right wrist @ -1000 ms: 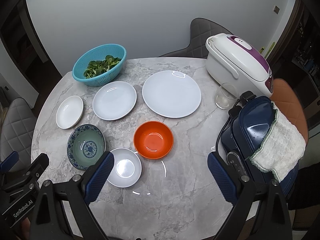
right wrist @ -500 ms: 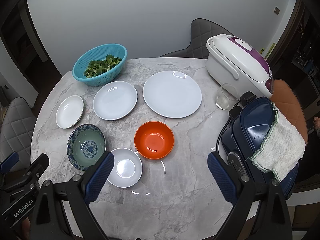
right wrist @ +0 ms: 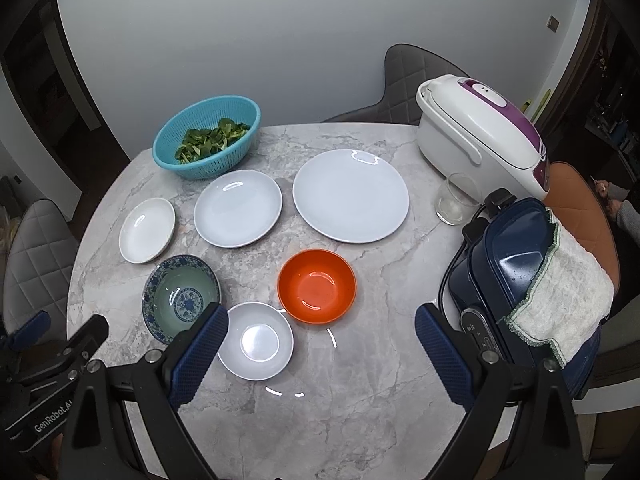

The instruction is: Organize plates and bowls

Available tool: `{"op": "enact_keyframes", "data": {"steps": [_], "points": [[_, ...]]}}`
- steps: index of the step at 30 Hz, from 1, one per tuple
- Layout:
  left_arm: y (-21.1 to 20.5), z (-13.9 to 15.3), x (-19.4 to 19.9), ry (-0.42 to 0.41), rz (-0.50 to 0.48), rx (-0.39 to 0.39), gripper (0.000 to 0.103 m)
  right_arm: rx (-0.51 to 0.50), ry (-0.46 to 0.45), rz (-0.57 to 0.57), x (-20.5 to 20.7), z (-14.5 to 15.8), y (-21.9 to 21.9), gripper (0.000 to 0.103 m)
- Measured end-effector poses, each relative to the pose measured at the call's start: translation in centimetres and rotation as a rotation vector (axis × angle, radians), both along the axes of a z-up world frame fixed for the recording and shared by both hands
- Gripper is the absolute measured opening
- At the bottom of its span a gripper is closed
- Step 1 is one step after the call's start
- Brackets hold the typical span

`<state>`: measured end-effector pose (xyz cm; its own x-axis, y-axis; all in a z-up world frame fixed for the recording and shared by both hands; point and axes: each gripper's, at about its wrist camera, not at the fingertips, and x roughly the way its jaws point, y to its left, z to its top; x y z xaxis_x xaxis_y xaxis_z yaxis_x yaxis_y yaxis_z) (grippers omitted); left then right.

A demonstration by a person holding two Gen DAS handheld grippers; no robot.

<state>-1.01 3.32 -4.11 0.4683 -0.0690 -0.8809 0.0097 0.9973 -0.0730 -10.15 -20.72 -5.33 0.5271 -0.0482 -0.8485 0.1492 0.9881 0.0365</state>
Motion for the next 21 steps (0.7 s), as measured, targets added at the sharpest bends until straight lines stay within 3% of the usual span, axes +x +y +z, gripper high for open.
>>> {"op": "enact_keyframes", "data": {"steps": [3,7,11,15,16,18,21], "points": [[1.5,-1.7,-0.9,-0.005,-0.022,-0.059,0.101,0.067,-0.094,0.031,-0.5,0.9,-0.7,0.097],[4.2,-5.4,-0.6,0.085,-0.009,-0.195,0.101,0.188,-0.213,0.072,-0.8,1.2,-3.2,0.096],[3.3,-8.4,1.3,0.112,-0.087,-0.293,0.102,0.284,-0.266,0.036,0.9,0.7,-7.1,0.097],[-0.8,-11.4,5.9,0.311,-0.169,-0.294,0.097,0.376,-0.269,-0.042,4.9,-2.1,-11.6,0.102],[-1.4,-11.5,7.7,0.296,-0.154,-0.313,0.086,0.376,-0.251,-0.042,6.2,-3.3,-12.5,0.102],[-3.3,-11.3,11.9,0.241,-0.183,-0.289,0.079,0.388,-0.203,-0.052,8.9,-5.9,-14.2,0.102],[-7.8,-10.8,19.3,0.162,-0.318,-0.198,0.079,0.482,-0.149,-0.127,12.2,-10.0,-17.2,0.100]]}}
